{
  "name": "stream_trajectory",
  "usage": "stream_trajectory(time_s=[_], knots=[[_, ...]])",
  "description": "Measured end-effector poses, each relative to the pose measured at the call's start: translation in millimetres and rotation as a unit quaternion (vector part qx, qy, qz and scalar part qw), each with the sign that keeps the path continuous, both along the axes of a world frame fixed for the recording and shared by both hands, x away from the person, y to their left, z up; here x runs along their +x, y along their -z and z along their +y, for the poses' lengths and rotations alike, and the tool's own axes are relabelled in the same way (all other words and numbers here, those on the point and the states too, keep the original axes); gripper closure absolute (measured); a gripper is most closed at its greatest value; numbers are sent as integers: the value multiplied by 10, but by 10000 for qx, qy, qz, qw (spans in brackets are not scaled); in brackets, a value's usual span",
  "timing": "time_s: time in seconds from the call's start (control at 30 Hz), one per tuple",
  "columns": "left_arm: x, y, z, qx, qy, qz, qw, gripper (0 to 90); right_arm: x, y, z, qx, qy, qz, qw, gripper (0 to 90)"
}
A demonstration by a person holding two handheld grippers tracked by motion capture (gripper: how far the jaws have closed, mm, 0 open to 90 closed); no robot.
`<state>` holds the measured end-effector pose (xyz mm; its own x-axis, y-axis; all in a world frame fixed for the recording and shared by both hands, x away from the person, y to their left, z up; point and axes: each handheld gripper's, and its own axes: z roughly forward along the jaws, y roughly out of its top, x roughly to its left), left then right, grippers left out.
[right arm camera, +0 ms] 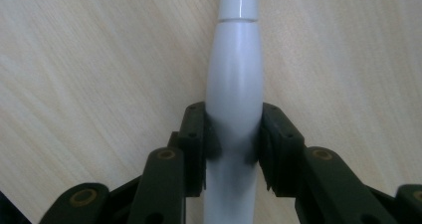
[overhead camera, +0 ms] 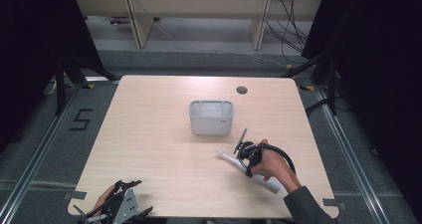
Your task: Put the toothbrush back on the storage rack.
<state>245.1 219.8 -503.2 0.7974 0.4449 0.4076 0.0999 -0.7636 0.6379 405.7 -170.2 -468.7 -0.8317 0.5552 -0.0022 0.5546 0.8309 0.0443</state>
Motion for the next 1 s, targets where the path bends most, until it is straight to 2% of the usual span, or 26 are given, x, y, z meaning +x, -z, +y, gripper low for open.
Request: stream_trajectory(time_s=[0.03,0.13,0.17,0.27,0.3,0.33,0.4,0.43,0.5,0.6,0.63,0.67,0.7,0.73,0.8,0.83,0.87,0.9,0.93,0.97,1.0], knots=[[-1,0,1,0,0,-1,10000,156,-11,-28,-4,64,65,-62,9999,669],[1,3,-1,-5,-3,-9,10000,156,-20,-94,-25,144,32,-138,9998,669],[1,9,-11,-29,-64,-57,10000,156,-44,-162,-45,286,82,-223,9993,670],[2,11,-10,-57,-48,-50,10000,156,-49,-230,-80,433,8,-291,9986,670],[3,10,-9,-52,-50,-51,10000,156,-56,-256,-96,542,6,-397,9977,670],[0,7,-5,-60,-21,-19,10000,156,-67,-292,-113,594,8,-413,9974,670],[0,-10,5,52,6,29,10000,156,-80,-362,-146,848,34,-466,9953,670],[1,-11,5,45,5,29,10000,156,-75,-394,-170,931,-23,-583,9939,670],[2,-5,5,14,-2,-10,10000,156,-92,-482,-207,1060,71,-694,9919,669],[2,-4,6,11,-2,-14,10000,156,-97,-593,-262,1428,165,-958,9850,669],[2,-4,5,19,-1,-10,10000,156,-107,-647,-276,1752,271,-1152,9774,670],[1,-3,5,13,-2,-8,10000,156,-107,-647,-276,1752,271,-1152,9774,670],[0,-7,6,40,-3,8,10000,156,-113,-680,-281,1920,445,-1295,9718,670],[0,-2,4,13,-2,-10,10000,156,-113,-680,-281,1920,445,-1295,9718,670],[2,-5,6,16,0,-10,10000,156,-110,-698,-286,2061,464,-1409,9672,669],[2,-3,7,19,-2,-7,10000,156,-103,-696,-278,2168,541,-1617,9612,669],[1,-1,8,19,-3,-10,10000,156,-103,-696,-278,2168,541,-1617,9612,669],[1,-9,8,60,10,32,10000,156,-88,-699,-284,2356,474,-1771,9544,670],[1,-9,8,60,10,32,10000,156,-88,-699,-284,2356,474,-1771,9544,670],[1,-5,6,33,2,4,10000,156,-81,-700,-281,2486,602,-1989,9460,669],[1,-3,7,16,4,-9,10000,156,-81,-700,-281,2486,602,-1989,9460,669]])
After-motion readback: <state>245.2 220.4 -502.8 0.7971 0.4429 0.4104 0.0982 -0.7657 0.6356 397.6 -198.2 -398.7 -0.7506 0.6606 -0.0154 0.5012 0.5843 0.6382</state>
